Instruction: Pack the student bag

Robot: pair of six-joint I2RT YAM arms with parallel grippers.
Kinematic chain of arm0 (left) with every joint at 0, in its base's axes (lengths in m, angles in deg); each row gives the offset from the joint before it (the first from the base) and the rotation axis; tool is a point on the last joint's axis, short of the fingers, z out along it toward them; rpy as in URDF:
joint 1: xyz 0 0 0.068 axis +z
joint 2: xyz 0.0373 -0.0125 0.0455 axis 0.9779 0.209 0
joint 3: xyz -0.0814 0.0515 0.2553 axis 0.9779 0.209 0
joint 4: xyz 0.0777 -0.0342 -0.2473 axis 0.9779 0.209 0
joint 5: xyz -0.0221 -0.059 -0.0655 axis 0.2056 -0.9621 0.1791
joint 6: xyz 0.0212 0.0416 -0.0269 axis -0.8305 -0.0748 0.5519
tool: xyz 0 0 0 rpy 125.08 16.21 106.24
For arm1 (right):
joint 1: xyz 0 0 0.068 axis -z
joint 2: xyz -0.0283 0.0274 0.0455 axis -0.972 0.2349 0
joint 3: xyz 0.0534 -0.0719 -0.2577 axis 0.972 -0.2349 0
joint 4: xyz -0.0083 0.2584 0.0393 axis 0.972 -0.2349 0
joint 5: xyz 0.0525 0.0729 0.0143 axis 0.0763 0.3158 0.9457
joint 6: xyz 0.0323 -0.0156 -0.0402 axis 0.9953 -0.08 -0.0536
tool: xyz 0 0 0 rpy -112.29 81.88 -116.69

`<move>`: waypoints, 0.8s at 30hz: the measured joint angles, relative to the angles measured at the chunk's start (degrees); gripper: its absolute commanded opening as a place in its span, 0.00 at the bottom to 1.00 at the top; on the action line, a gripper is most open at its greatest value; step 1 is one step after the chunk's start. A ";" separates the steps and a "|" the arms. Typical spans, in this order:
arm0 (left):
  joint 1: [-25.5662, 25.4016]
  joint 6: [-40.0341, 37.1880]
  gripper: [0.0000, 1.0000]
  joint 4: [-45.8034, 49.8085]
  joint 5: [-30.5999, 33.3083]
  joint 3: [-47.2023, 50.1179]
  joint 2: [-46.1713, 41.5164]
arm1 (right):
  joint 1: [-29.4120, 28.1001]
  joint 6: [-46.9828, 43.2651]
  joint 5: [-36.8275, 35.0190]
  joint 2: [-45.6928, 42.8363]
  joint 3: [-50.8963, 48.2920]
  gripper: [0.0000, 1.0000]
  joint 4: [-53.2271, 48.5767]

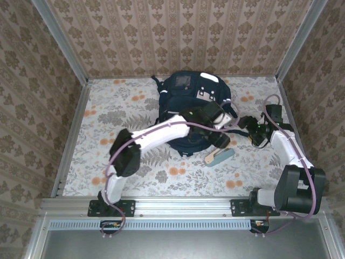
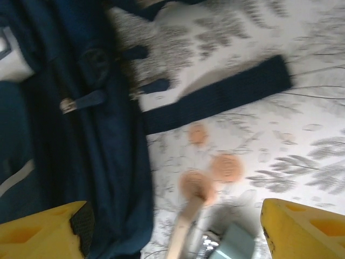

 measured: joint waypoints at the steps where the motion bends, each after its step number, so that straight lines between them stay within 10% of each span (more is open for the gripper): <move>1: 1.27 0.28 0.74 -0.31 -0.24 0.59 -2.58 | -1.25 0.02 0.44 0.55 0.79 0.83 0.83; 13: 29.33 6.99 0.72 -6.12 3.78 11.41 -7.52 | -13.57 1.70 0.90 20.94 18.60 0.83 8.13; 24: 36.72 12.83 0.50 -8.46 -13.42 3.30 8.41 | -15.10 0.96 -0.61 39.63 33.31 0.81 9.92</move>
